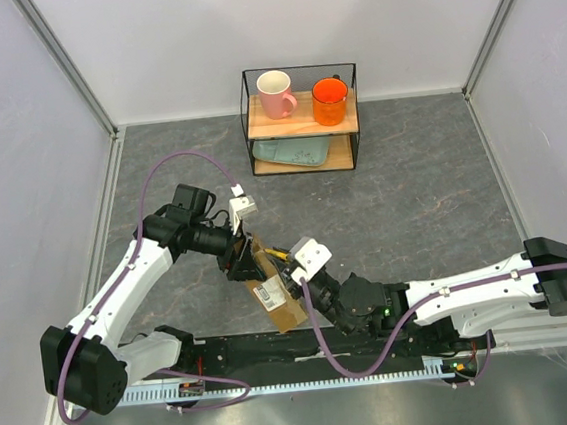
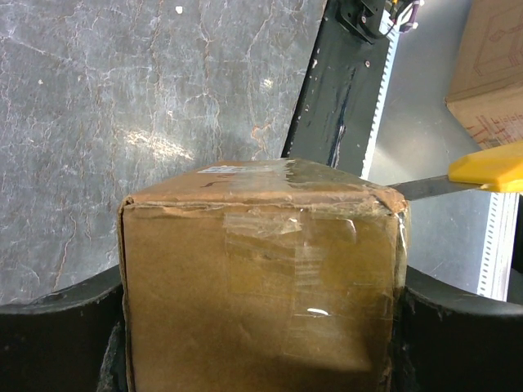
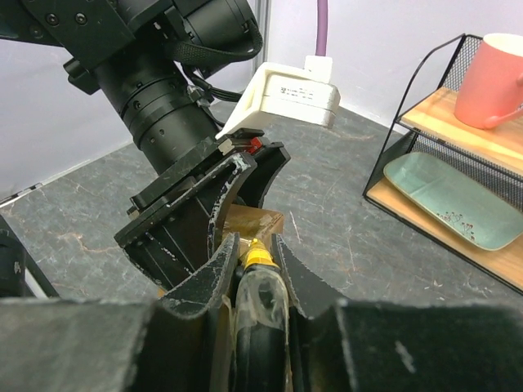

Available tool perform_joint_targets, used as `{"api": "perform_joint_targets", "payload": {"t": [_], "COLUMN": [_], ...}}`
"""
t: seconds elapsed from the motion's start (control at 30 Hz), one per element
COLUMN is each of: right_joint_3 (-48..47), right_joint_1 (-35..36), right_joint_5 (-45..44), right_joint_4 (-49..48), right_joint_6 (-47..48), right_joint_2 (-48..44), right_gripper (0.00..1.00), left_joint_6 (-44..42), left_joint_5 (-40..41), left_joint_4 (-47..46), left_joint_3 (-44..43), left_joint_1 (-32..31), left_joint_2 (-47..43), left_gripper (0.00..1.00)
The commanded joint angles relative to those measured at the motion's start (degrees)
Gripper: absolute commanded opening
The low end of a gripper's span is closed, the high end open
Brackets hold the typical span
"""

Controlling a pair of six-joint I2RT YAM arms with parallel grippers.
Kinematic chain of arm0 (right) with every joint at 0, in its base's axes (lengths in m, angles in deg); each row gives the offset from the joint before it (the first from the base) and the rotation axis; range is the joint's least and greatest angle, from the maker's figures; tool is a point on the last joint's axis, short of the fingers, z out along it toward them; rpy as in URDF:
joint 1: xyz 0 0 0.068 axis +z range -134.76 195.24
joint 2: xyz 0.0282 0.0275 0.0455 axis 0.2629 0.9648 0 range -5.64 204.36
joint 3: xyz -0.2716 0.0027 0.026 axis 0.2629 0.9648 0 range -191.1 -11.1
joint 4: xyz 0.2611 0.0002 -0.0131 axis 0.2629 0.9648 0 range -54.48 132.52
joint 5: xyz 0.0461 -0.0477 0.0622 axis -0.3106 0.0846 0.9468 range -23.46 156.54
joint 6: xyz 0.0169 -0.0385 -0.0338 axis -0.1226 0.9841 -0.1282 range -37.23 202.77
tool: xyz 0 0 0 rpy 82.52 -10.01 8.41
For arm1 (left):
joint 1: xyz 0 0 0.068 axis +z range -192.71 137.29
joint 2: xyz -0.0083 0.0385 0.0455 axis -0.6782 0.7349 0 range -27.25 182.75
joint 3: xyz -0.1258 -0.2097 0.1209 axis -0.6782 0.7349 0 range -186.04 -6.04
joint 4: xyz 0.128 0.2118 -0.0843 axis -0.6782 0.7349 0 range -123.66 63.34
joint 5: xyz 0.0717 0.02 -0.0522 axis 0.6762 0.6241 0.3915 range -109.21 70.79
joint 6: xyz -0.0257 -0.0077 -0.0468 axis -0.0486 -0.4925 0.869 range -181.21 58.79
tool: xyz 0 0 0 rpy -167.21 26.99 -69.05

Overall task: Unpack the express box
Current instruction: Cut the express box at the center of the board.

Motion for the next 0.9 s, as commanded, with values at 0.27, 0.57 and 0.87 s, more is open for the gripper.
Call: {"api": "perform_joint_targets", "payload": {"t": [0.27,0.57,0.87], "right_joint_3": [5.2,6.3,6.4], "right_joint_1": [-0.4,0.8,2.3], "right_joint_5": [-1.6,-3.8,-4.5], "right_joint_4": [7.0,7.8,8.7], "right_joint_6": [-5.0,-4.9,-5.2], "right_joint_2": [2.9,6.4,7.5], "right_gripper": [0.00,0.00,0.00], "left_joint_6": [1.5,3.4,4.5], "left_joint_5": [-5.4,-3.3,-0.2], "left_joint_4": [-1.4,-2.1,-1.5], "left_joint_3": [-1.2,-1.2,-1.7], "left_joint_1": [-0.9,-0.9,-0.9], "left_joint_2": [-1.0,-0.8,1.9], "left_gripper": [0.50,0.49,0.49]}}
